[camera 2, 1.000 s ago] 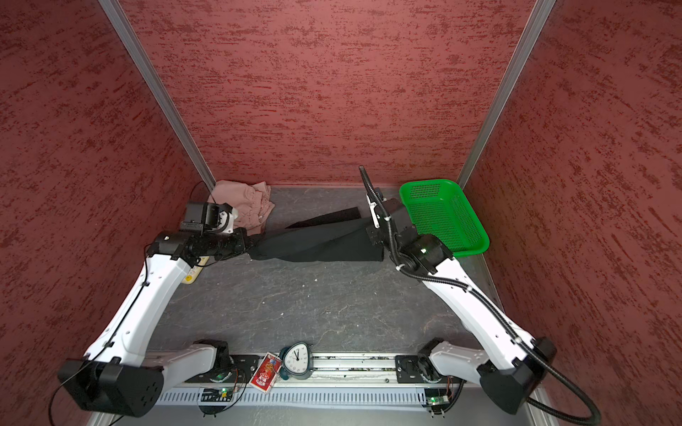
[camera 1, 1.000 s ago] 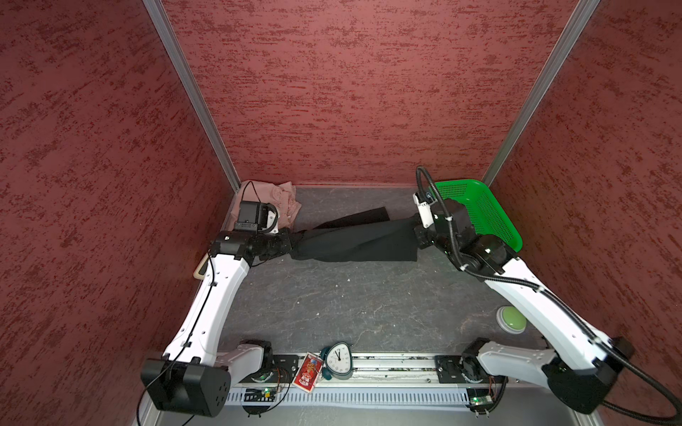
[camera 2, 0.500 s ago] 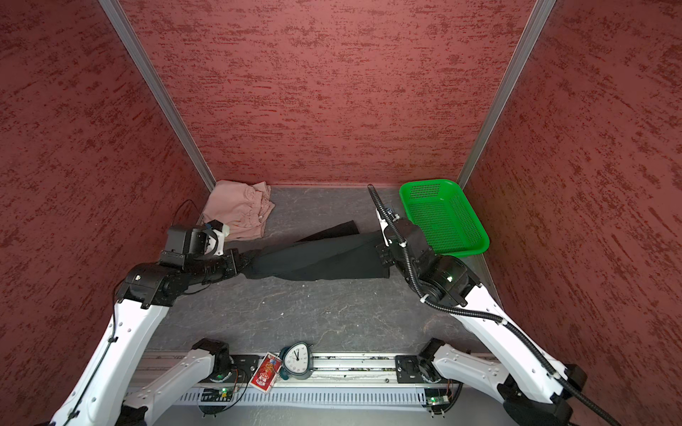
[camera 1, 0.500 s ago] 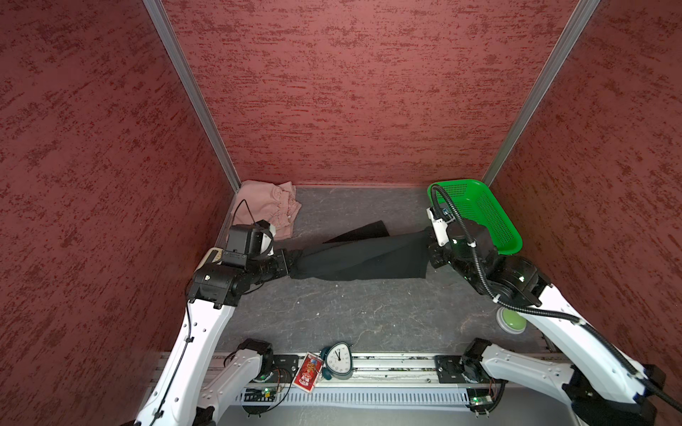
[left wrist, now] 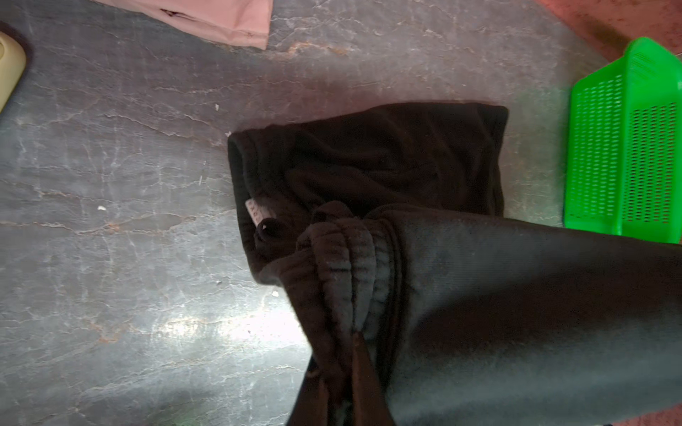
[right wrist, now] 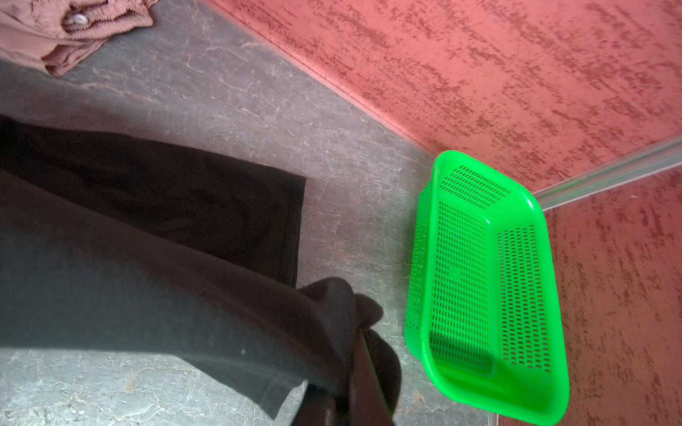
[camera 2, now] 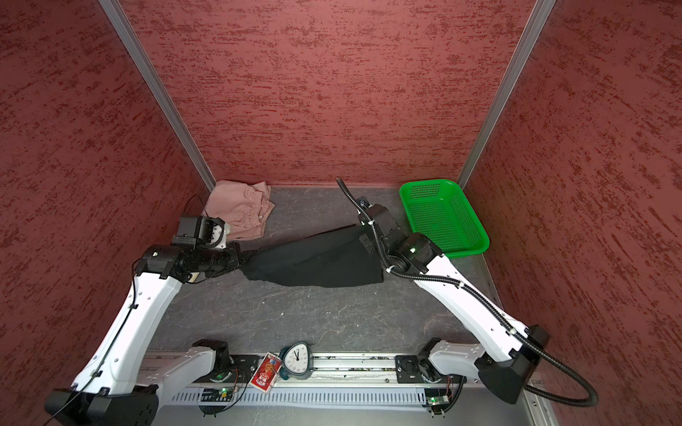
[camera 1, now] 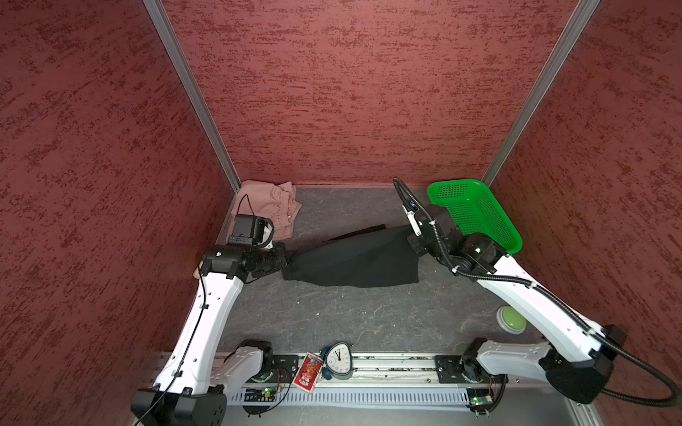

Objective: Fold and stack the shorts
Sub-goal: 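Stretch the folded sweatpants between both grippers and lower them onto the table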

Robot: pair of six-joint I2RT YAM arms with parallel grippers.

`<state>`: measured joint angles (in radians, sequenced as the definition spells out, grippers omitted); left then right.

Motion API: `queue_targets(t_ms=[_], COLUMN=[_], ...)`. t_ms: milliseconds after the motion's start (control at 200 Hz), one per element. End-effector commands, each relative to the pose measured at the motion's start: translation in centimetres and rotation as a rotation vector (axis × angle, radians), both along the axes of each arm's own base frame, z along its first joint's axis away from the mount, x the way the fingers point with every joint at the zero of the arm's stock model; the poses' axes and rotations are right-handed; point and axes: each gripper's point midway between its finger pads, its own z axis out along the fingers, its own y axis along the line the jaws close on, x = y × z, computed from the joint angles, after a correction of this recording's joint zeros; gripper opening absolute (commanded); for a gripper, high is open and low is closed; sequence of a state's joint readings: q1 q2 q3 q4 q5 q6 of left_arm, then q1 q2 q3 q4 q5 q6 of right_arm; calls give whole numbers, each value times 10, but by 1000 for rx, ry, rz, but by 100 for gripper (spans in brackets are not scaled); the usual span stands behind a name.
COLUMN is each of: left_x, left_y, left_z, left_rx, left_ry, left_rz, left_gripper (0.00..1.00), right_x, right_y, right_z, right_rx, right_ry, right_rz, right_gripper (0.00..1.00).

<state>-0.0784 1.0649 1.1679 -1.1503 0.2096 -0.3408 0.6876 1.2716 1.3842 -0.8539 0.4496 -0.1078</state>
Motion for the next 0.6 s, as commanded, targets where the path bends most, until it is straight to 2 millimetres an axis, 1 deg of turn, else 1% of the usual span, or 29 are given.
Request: queue_targets(t_ms=[0, 70, 155, 170, 185, 291, 421, 576, 596], left_x=[18, 28, 40, 42, 44, 59, 83, 112, 116], left_y=[13, 15, 18, 19, 20, 27, 36, 40, 40], left_z=[2, -3, -10, -11, -13, -22, -35, -57, -60], left_rx=[53, 55, 50, 48, 45, 38, 30, 14, 11], left_ry=[-16, 1, 20, 23, 25, 50, 88, 142, 147], left_rz=[-11, -13, -12, -12, -13, -3, 1, -2, -3], left_gripper=[0, 0, 0, 0, 1, 0, 1, 1, 1], right_x=[27, 43, 61, 64, 70, 94, 126, 161, 165], right_y=[-7, -7, -1, -1, 1, 11, 17, 18, 19], right_z=[28, 19, 5, 6, -2, -19, -33, -64, -70], right_rx=[9, -1, -9, -5, -13, -17, -5, -9, -11], right_ry=[-79, -54, -11, -13, 7, 50, 92, 166, 179], right_rz=[-17, -15, 0, 3, 5, 30, 48, 51, 53], right_gripper=[0, 0, 0, 0, 0, 0, 0, 0, 0])
